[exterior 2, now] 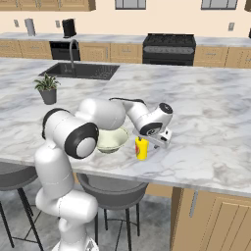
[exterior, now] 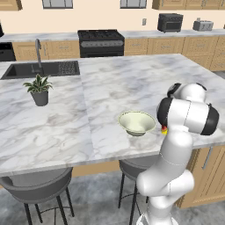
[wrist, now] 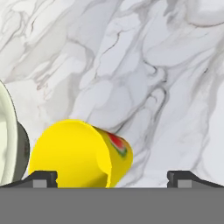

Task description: Place the cup inside the bowl on the dining table and move the bowl to any counter.

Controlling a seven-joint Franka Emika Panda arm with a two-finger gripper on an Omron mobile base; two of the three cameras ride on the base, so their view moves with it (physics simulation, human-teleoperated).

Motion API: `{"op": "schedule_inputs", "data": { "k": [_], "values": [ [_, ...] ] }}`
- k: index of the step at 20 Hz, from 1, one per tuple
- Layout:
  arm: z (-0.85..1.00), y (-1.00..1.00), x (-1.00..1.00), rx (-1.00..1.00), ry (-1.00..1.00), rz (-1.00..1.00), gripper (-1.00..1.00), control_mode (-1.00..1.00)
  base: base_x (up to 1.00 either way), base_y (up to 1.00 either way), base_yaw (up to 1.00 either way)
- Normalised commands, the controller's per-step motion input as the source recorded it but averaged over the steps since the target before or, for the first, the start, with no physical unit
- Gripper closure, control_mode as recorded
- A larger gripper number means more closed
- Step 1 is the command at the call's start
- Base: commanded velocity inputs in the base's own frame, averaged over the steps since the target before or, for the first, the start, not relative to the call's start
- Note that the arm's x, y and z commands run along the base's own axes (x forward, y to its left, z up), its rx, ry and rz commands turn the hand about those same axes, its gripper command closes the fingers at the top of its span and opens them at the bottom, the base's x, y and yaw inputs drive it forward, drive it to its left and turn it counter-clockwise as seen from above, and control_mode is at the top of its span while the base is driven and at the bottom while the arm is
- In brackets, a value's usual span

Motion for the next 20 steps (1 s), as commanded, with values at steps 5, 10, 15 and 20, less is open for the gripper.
{"op": "schedule_inputs", "data": {
  "k": [5, 10, 15, 20],
  "values": [
    [0.0, 0.0, 0.07, 0.0, 0.0, 0.0, -1.0, -1.0, 0.0, 0.0, 0.0],
    [-0.02, 0.0, 0.05, 0.0, 0.0, 0.0, -1.0, -1.0, 0.0, 0.0, 0.0],
    [-0.12, 0.0, 0.05, 0.0, 0.0, 0.0, -1.0, -1.0, 0.0, 0.0, 0.0],
    [-0.18, 0.0, 0.02, 0.0, 0.0, 0.0, -1.0, -1.0, 0.0, 0.0, 0.0]
  ]
}}
